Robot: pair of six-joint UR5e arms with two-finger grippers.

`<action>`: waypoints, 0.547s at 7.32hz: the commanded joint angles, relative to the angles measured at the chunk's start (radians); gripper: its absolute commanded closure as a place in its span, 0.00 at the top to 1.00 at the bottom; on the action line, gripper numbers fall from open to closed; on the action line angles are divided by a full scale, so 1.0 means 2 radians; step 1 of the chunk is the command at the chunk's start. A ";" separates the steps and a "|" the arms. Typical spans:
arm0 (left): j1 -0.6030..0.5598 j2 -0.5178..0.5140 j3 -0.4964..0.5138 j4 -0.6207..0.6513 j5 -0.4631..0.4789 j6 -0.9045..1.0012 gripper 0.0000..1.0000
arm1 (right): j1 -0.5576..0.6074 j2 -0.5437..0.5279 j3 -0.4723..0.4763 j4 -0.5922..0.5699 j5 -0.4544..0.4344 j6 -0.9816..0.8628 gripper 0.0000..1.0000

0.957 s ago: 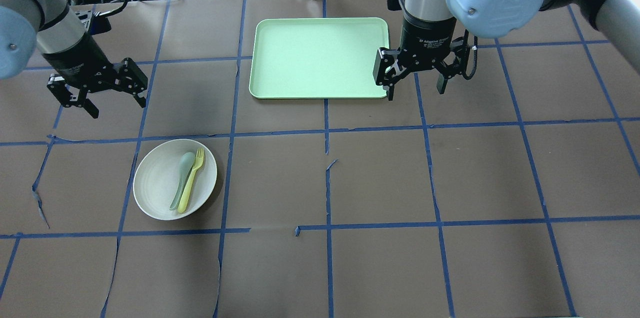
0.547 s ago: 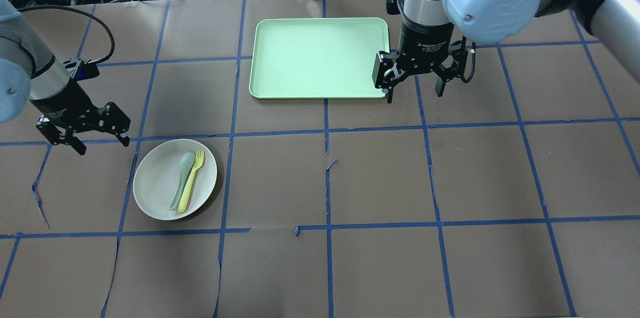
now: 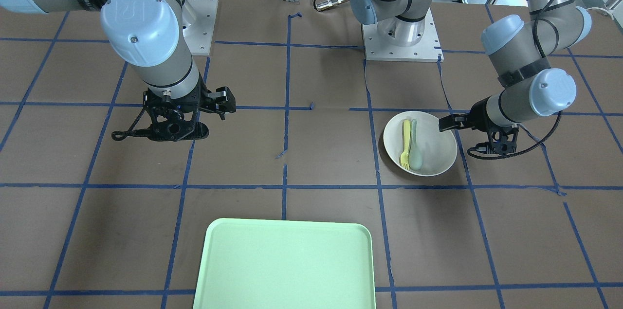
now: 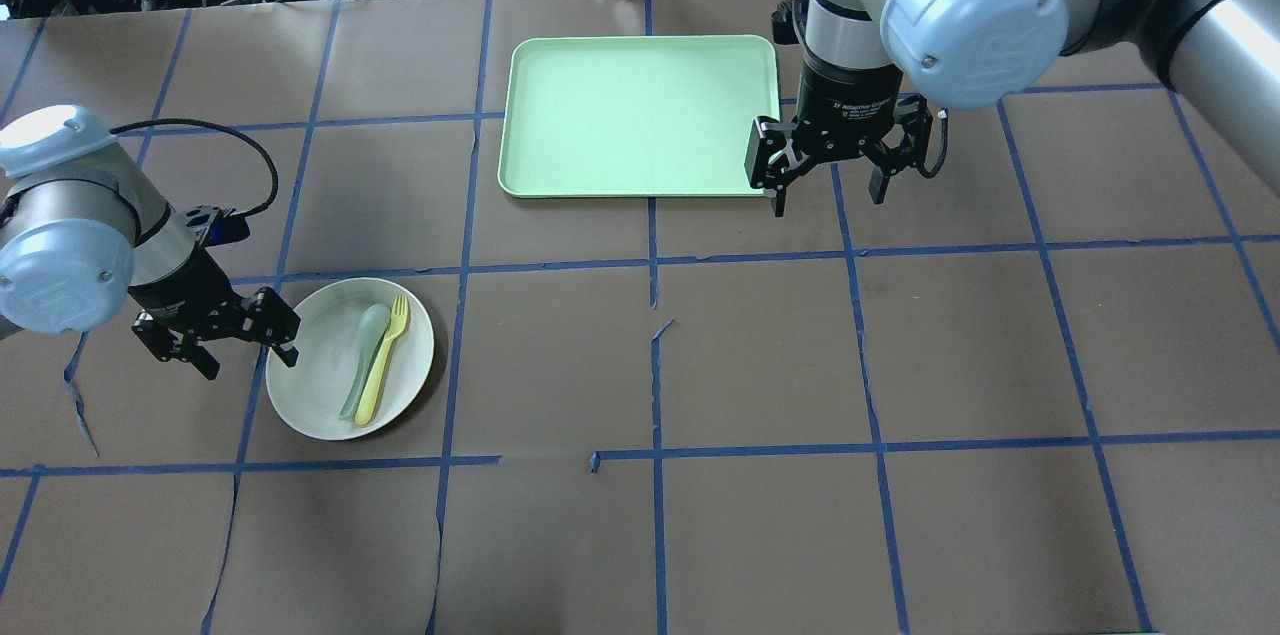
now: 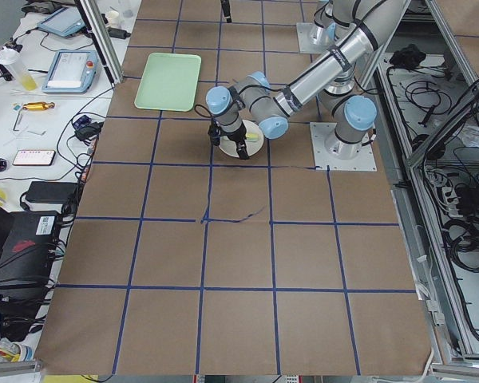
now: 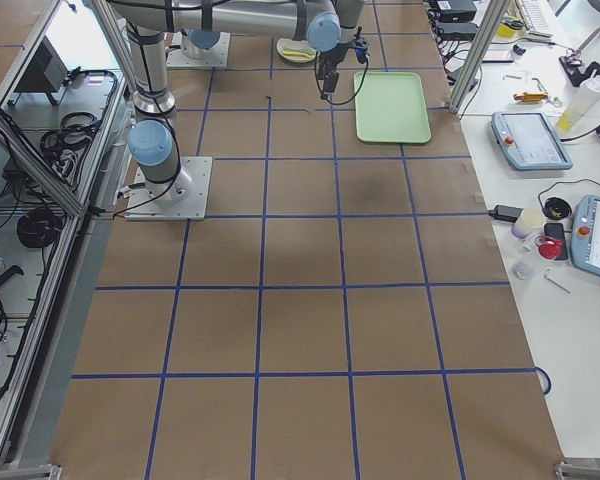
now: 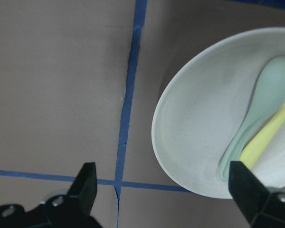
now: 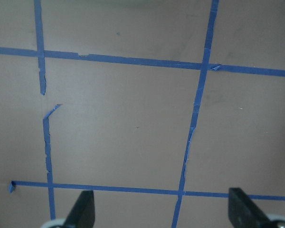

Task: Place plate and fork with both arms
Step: 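Move the left gripper down to the white plate's rim and grasp it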

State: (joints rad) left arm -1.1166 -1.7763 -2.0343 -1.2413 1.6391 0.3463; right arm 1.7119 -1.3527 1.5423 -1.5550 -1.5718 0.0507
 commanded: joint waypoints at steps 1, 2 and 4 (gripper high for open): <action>0.017 -0.024 -0.003 0.018 -0.001 0.014 0.98 | 0.000 -0.001 0.001 -0.005 0.000 0.001 1.00; 0.017 -0.034 -0.005 0.024 -0.002 0.014 0.88 | 0.000 -0.001 0.002 -0.005 -0.001 0.001 1.00; 0.017 -0.041 -0.006 0.025 -0.003 0.015 0.59 | 0.000 -0.001 0.002 -0.005 -0.001 0.001 1.00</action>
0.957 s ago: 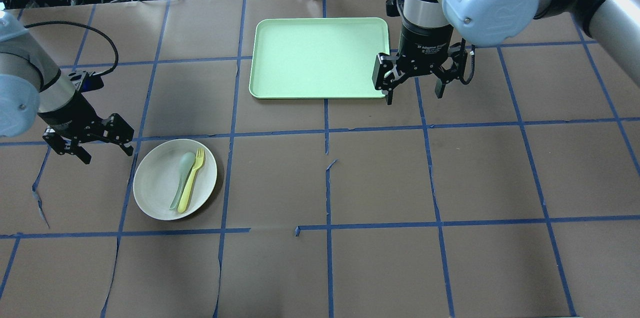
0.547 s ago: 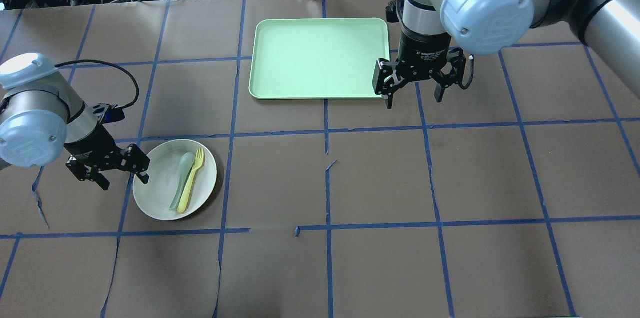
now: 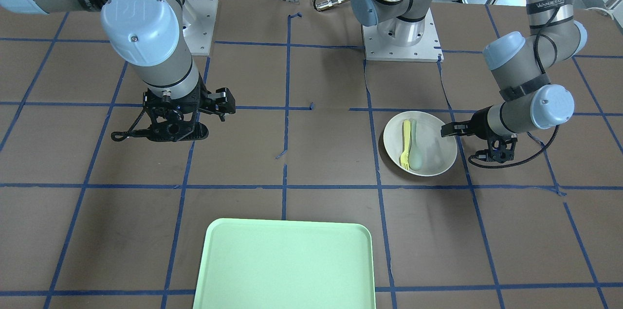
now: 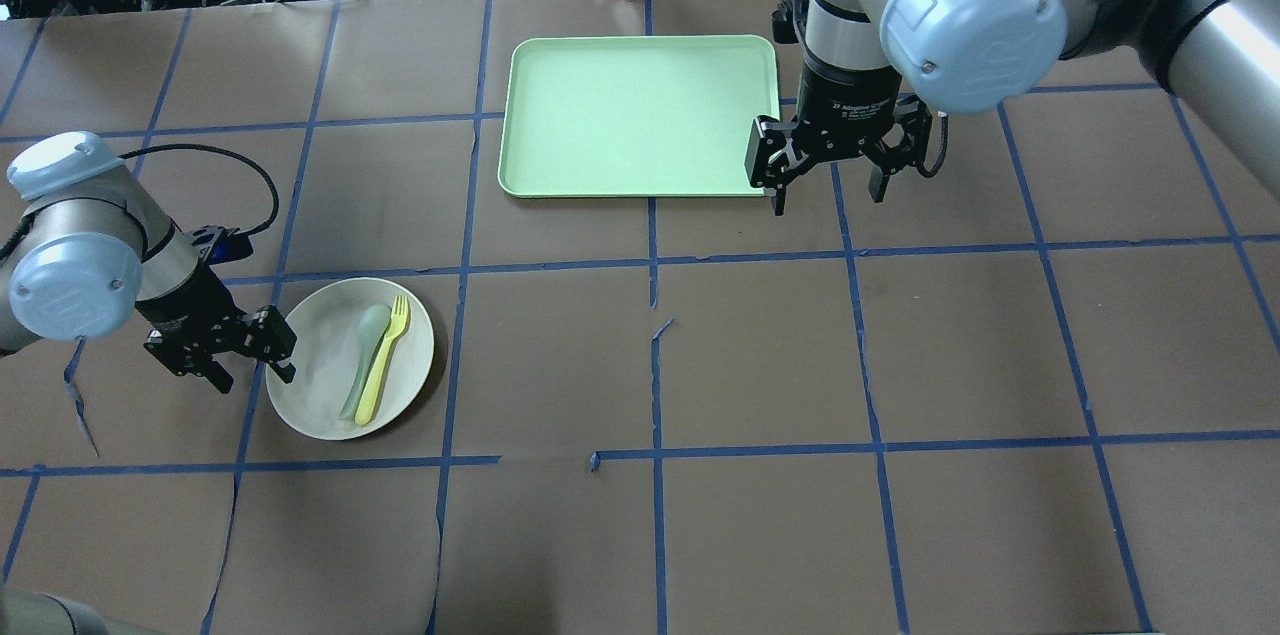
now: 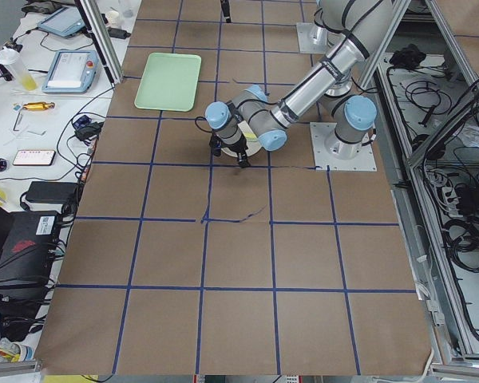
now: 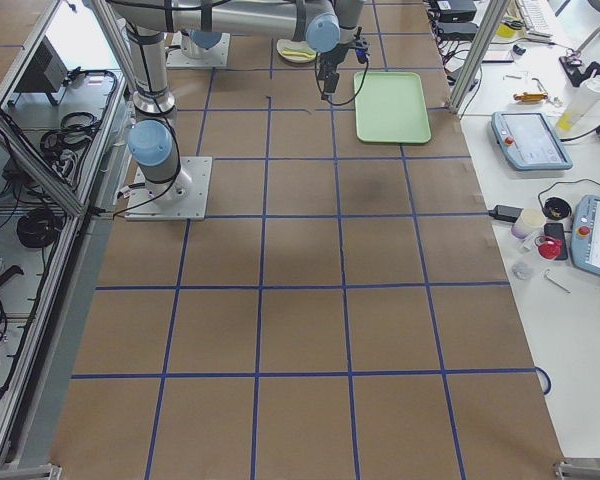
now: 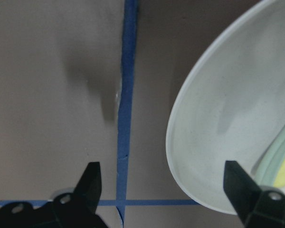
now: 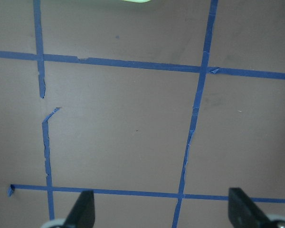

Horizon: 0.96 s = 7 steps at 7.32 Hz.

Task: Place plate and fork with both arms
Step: 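Move the left gripper down to the white plate's rim and grasp it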

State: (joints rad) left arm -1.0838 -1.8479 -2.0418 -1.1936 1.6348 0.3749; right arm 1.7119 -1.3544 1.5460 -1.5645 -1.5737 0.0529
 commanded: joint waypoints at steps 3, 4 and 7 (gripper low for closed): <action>-0.003 -0.009 -0.001 0.002 -0.003 0.000 0.00 | 0.000 0.000 0.000 0.001 0.000 -0.002 1.00; -0.004 -0.009 0.002 0.002 -0.003 0.000 0.00 | 0.000 -0.002 -0.001 0.000 -0.002 -0.002 1.00; -0.007 0.001 0.040 -0.005 -0.012 0.016 0.00 | 0.000 -0.001 0.000 0.001 -0.002 -0.007 1.00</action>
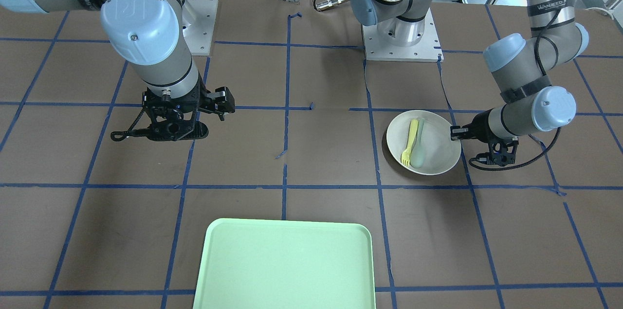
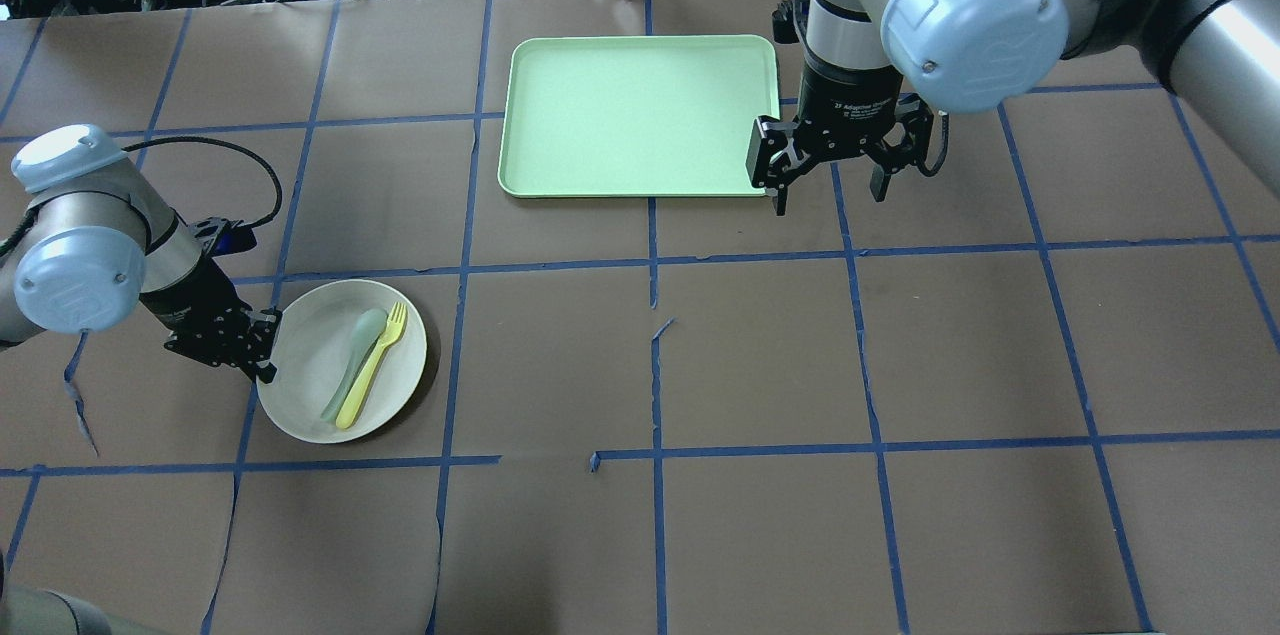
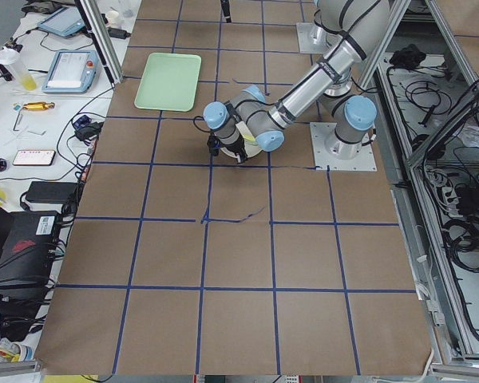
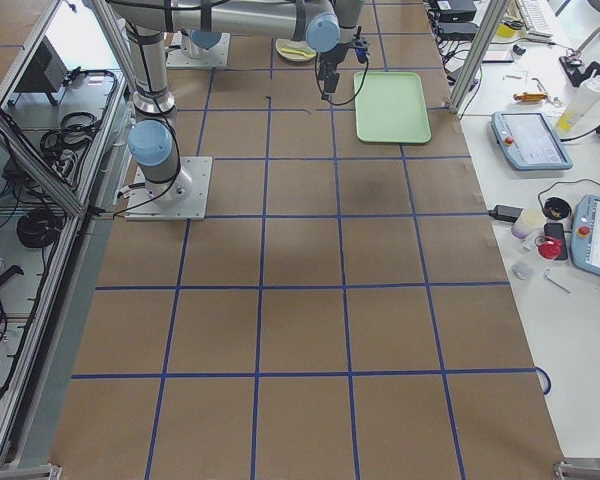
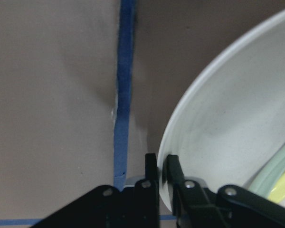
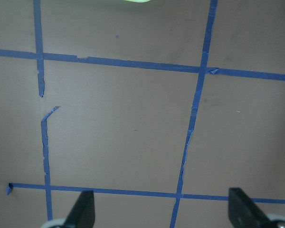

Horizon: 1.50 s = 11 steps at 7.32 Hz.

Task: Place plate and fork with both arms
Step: 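Carry the plate with the left gripper onto the green tray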

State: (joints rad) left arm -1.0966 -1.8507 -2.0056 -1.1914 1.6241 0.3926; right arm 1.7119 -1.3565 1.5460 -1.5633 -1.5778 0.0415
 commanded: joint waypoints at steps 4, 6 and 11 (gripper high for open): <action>0.007 0.009 0.083 -0.104 -0.056 0.015 0.00 | -0.001 0.000 -0.001 -0.001 0.000 -0.003 1.00; 0.008 0.003 0.113 -0.125 -0.092 -0.032 0.00 | -0.005 -0.001 -0.003 0.001 -0.001 -0.005 1.00; -0.120 -0.085 0.275 -0.130 -0.195 -0.237 0.00 | -0.011 -0.004 -0.007 0.005 0.005 -0.005 1.00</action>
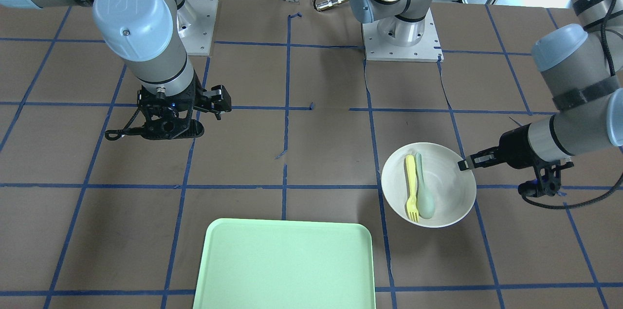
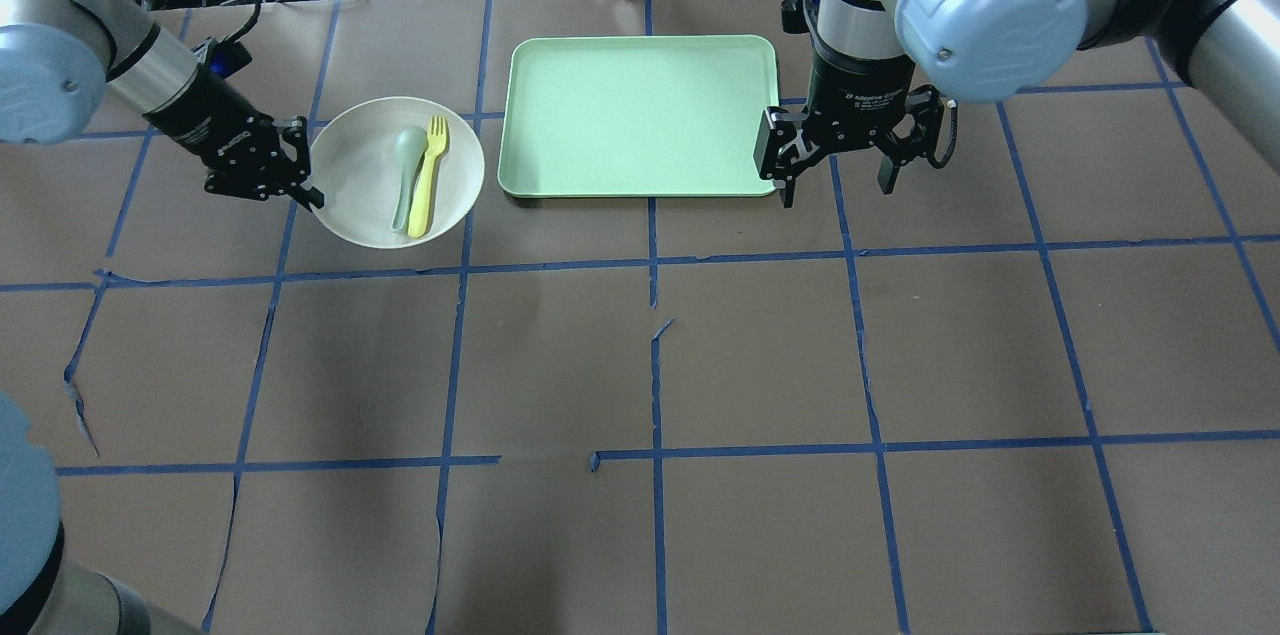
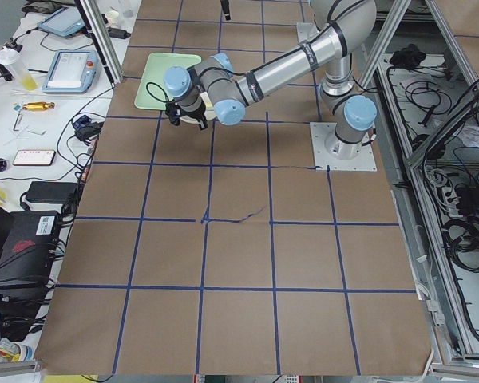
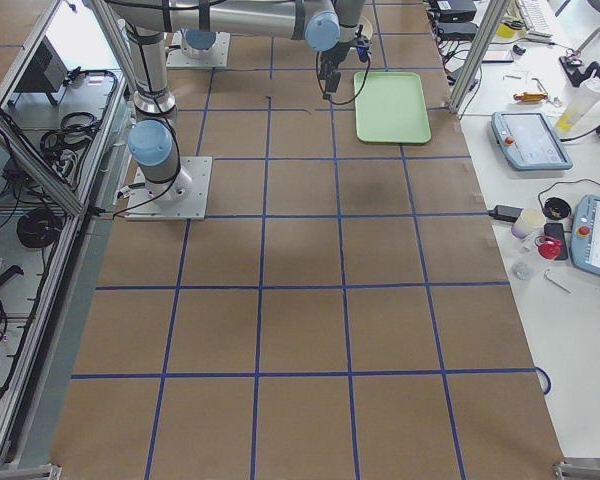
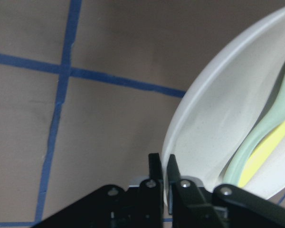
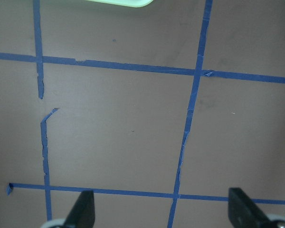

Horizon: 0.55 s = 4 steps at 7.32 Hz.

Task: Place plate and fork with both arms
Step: 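Carry the plate with the left gripper onto the green tray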

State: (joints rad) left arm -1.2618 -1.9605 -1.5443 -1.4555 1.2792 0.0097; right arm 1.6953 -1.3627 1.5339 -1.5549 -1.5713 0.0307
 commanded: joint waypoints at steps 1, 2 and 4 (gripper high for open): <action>-0.063 -0.061 0.084 0.013 -0.046 -0.074 0.00 | -0.002 0.000 0.000 0.002 0.000 0.000 1.00; -0.087 -0.095 0.107 0.042 -0.072 -0.090 0.00 | 0.000 0.000 0.003 0.004 0.000 0.000 1.00; -0.127 -0.145 0.140 0.099 -0.079 -0.170 0.00 | 0.001 0.000 0.005 0.006 0.000 0.001 1.00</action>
State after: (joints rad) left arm -1.4638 -2.1848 -1.3138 -1.3193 1.1347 -0.2473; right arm 1.6956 -1.3637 1.5407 -1.5459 -1.5707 0.0317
